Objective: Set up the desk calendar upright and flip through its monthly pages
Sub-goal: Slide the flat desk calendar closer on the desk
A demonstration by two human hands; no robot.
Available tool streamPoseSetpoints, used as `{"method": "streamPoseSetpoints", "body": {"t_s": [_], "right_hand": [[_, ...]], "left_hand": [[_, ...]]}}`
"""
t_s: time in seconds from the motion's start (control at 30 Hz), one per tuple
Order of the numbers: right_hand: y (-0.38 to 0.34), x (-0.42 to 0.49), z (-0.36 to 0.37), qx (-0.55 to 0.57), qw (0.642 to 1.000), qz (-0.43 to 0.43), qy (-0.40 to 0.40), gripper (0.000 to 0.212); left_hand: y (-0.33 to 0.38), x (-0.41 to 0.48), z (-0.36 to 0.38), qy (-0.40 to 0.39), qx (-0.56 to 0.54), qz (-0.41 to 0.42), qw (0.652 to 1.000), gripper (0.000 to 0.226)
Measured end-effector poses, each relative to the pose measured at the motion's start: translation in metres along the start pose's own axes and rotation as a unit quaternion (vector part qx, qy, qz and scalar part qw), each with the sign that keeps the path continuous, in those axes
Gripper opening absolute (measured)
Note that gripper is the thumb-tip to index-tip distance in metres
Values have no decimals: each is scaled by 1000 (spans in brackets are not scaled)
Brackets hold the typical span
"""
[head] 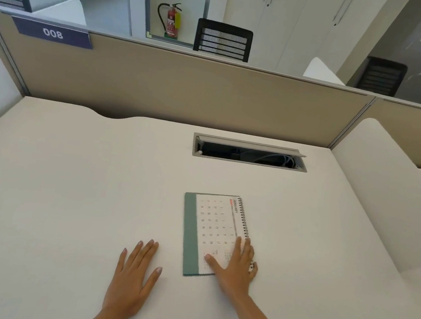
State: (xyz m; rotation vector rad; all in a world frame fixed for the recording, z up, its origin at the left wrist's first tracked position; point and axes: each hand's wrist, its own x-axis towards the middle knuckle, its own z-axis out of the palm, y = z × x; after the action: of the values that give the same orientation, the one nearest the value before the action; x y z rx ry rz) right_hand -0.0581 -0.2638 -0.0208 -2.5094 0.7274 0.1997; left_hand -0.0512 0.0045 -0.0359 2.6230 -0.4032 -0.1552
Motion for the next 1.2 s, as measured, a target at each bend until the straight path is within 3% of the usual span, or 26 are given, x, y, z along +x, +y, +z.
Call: {"method": "streamPoseSetpoints", "body": {"t_s": [0.17, 0.3, 0.4, 0.47, 0.53, 0.6, 0.7, 0.8, 0.9, 0.97, 1.03, 1.1, 1.2], "right_hand": [[-33, -23, 24, -10, 994, -89, -70, 124], [-50, -34, 25, 17, 993, -78, -84, 119], [-52, -27, 7, 178, 982, -3, -60, 90], [-55, -23, -10, 332, 938, 70, -69, 77], [-55, -18, -24, 409, 897, 128, -109, 70], [-57, -15, -37, 412, 883, 166, -156, 53], [-66, -23, -55, 392, 885, 154, -199, 20], [-83, -34, -67, 352, 909, 106, -198, 22], [-107, -45, -85, 314, 929, 30, -196, 24], [-124, -51, -97, 324, 924, -10, -205, 27], [-138, -55, -106, 356, 905, -48, -226, 29], [-148, -57, -108, 368, 896, -81, -233, 30], [-155, -58, -99, 348, 906, -94, -222, 31]], "left_hand": [[0, 0, -1, 10, -11, 7, 1000, 68], [-2, 1, 0, 16, -10, -12, 1000, 75], [-2, 2, 2, 14, 1, -12, 1000, 77], [-3, 1, 3, 11, 2, -10, 1000, 80], [-5, 1, 4, 10, -4, -7, 1000, 88], [-5, 1, 3, 7, -13, 1, 1000, 101], [-7, 1, 4, 2, -12, 27, 1000, 117], [-6, 0, 4, -20, 11, 38, 999, 127], [-1, 2, -1, -22, 0, 39, 999, 111], [7, 2, -6, -3, -93, 25, 995, 82], [19, 0, -17, 31, -202, -40, 978, 54], [30, 0, -28, 54, -309, -106, 944, 54], [36, 4, -35, 64, -485, -164, 857, 41]]}}
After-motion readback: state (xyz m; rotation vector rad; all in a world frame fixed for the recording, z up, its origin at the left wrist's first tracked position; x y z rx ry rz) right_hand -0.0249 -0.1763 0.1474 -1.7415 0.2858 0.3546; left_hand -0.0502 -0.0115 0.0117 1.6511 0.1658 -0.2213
